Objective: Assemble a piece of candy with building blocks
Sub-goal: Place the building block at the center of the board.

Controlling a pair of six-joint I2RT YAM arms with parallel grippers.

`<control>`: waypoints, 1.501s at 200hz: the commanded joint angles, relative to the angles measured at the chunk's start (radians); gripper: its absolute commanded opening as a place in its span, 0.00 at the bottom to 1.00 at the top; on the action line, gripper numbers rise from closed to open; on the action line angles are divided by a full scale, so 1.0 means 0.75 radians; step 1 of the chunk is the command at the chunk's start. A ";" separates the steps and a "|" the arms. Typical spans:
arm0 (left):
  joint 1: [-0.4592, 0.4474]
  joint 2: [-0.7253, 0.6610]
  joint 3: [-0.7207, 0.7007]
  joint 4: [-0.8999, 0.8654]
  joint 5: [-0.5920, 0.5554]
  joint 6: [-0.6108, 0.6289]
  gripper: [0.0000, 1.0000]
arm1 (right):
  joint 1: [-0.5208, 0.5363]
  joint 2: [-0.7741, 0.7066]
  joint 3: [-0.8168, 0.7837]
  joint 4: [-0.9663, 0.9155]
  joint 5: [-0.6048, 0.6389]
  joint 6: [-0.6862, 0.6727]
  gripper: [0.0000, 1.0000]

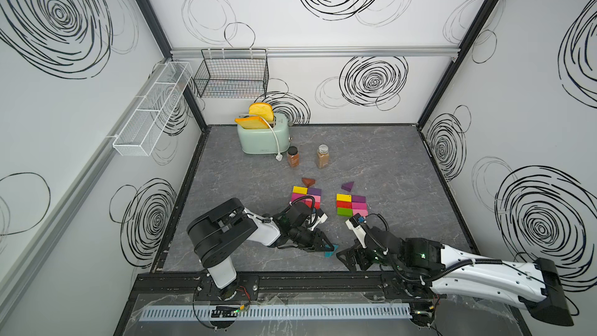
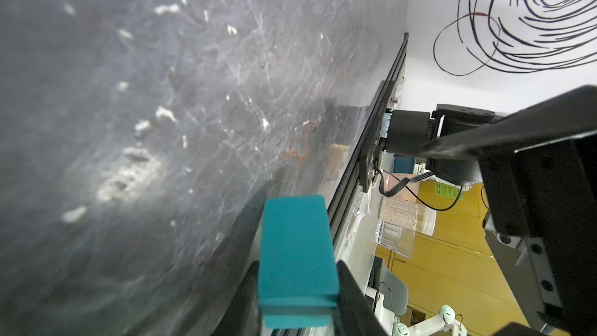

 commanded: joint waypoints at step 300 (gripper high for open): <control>0.023 0.084 -0.062 0.129 0.068 -0.053 0.22 | 0.016 0.563 -0.009 0.445 -0.032 -0.027 0.74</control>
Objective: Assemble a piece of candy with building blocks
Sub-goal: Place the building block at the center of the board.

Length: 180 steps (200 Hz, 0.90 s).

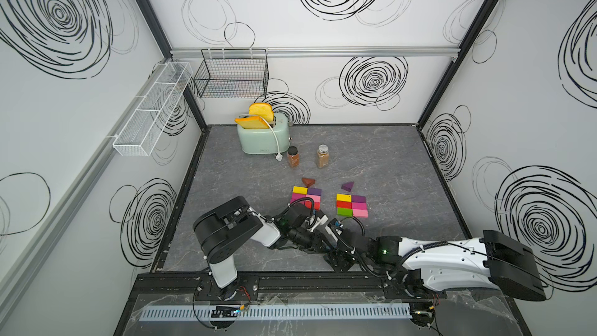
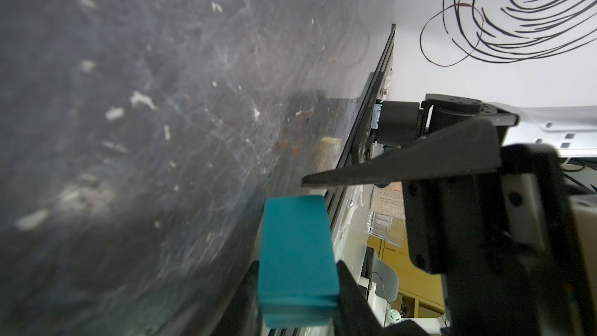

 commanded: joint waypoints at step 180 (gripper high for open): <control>0.037 -0.074 -0.025 -0.036 -0.019 -0.060 0.52 | 0.009 -0.051 0.021 -0.124 0.055 0.030 0.32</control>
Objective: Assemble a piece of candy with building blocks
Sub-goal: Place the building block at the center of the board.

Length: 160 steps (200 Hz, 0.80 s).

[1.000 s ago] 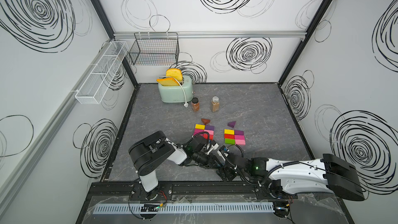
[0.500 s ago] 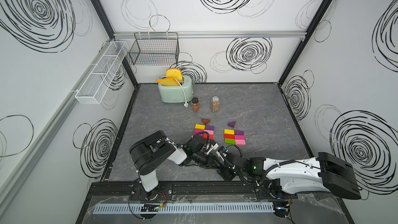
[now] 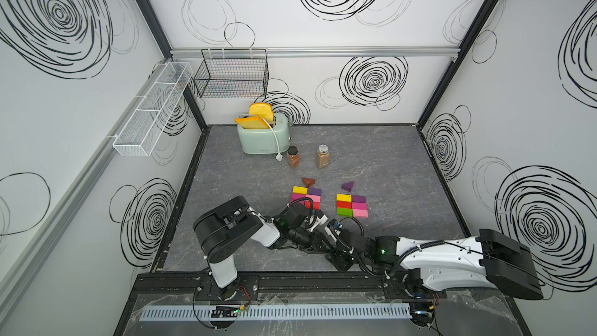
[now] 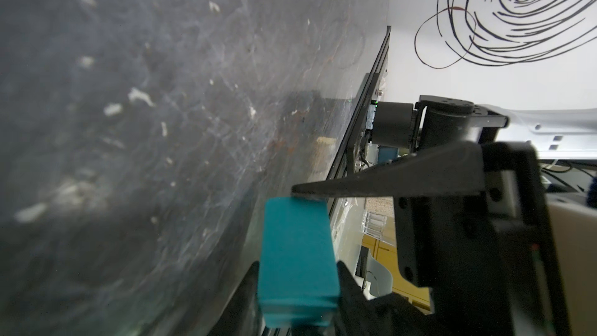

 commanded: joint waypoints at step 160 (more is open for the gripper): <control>-0.081 -0.773 -0.072 -0.468 -0.190 0.202 0.71 | -0.457 -0.124 0.260 -0.688 0.142 0.186 0.31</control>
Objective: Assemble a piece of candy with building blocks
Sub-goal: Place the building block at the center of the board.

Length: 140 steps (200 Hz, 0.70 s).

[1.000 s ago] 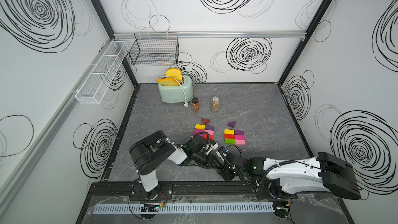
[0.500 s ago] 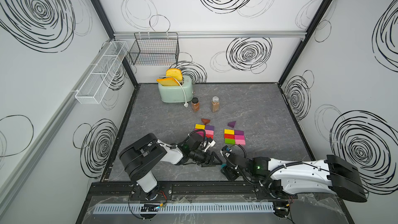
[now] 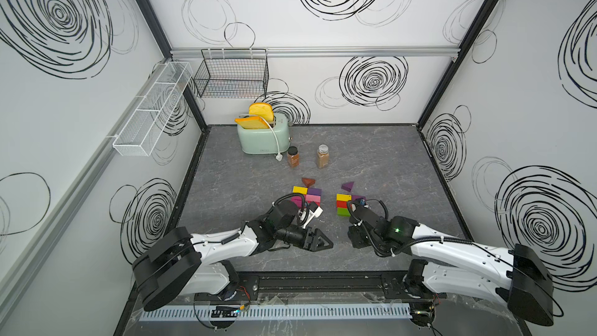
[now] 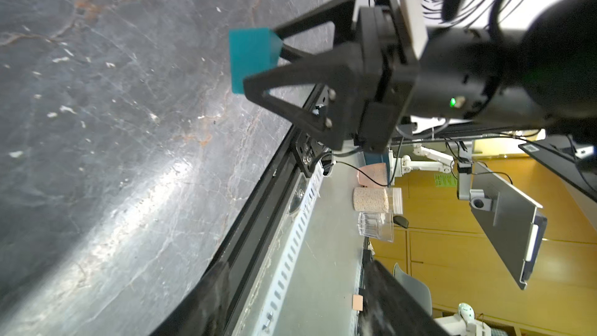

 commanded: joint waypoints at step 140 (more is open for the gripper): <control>-0.056 -0.324 -0.090 -0.085 -0.129 0.086 0.72 | -0.061 0.265 -0.021 0.214 0.010 0.263 0.31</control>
